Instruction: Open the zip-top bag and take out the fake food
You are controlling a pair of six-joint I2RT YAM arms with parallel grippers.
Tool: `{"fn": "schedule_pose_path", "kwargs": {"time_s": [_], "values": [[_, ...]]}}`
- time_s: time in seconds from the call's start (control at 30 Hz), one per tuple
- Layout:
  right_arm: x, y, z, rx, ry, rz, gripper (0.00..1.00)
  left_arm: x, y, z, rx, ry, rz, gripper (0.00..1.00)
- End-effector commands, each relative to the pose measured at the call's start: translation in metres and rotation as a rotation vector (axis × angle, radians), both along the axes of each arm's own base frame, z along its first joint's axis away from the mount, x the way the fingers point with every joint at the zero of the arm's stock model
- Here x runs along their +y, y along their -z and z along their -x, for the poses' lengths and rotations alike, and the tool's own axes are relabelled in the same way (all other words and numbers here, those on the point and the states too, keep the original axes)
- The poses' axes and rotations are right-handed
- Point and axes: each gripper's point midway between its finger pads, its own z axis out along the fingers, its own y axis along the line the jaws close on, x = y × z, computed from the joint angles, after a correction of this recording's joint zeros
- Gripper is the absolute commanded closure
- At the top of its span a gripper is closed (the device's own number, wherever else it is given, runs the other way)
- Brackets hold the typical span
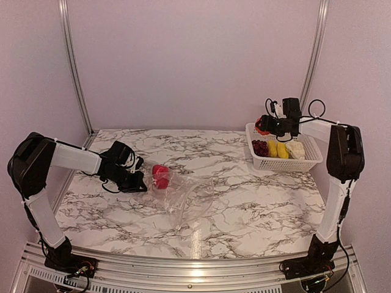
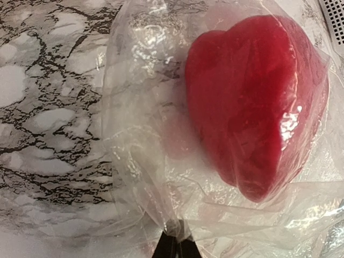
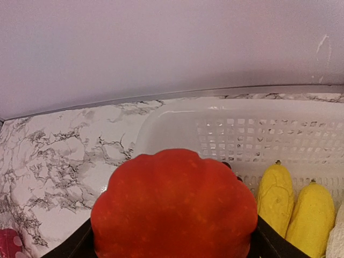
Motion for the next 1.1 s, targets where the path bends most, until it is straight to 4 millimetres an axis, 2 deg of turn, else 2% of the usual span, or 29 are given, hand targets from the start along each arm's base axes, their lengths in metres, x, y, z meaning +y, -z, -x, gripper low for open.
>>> {"fn": "schedule_pose_path", "kwargs": {"time_s": [0.0,0.13,0.27,0.47,0.6,0.73,0.8,0.93,1.07], "values": [[-0.025,0.023,-0.017,0.054,0.066,0.070,0.24,0.003,0.000,-0.003,0.019,-0.011,-0.022,1.00],[-0.033,0.039,-0.028,0.082,0.084,0.097,0.17,0.002,0.001,-0.004,0.022,-0.003,-0.025,1.00],[-0.037,0.038,-0.034,0.087,0.086,0.114,0.13,0.002,0.001,-0.005,0.022,0.004,-0.032,1.00],[-0.035,0.005,-0.036,0.044,0.064,0.114,0.07,0.001,-0.001,-0.006,0.014,0.011,-0.031,1.00],[-0.027,-0.030,-0.024,-0.029,0.032,0.071,0.06,0.000,-0.003,-0.005,0.008,0.015,-0.021,1.00],[-0.014,-0.056,0.002,-0.075,-0.020,0.009,0.10,0.000,-0.005,-0.005,0.002,0.015,-0.013,1.00],[0.003,-0.058,0.019,-0.070,-0.073,-0.041,0.14,0.000,-0.006,-0.004,0.000,0.011,-0.007,1.00],[0.060,-0.051,0.070,-0.032,-0.199,-0.102,0.18,0.000,-0.008,-0.001,0.004,-0.006,0.009,1.00],[0.123,-0.029,0.132,0.056,-0.322,-0.188,0.23,0.001,-0.010,0.001,0.006,-0.034,0.025,1.00]]}}
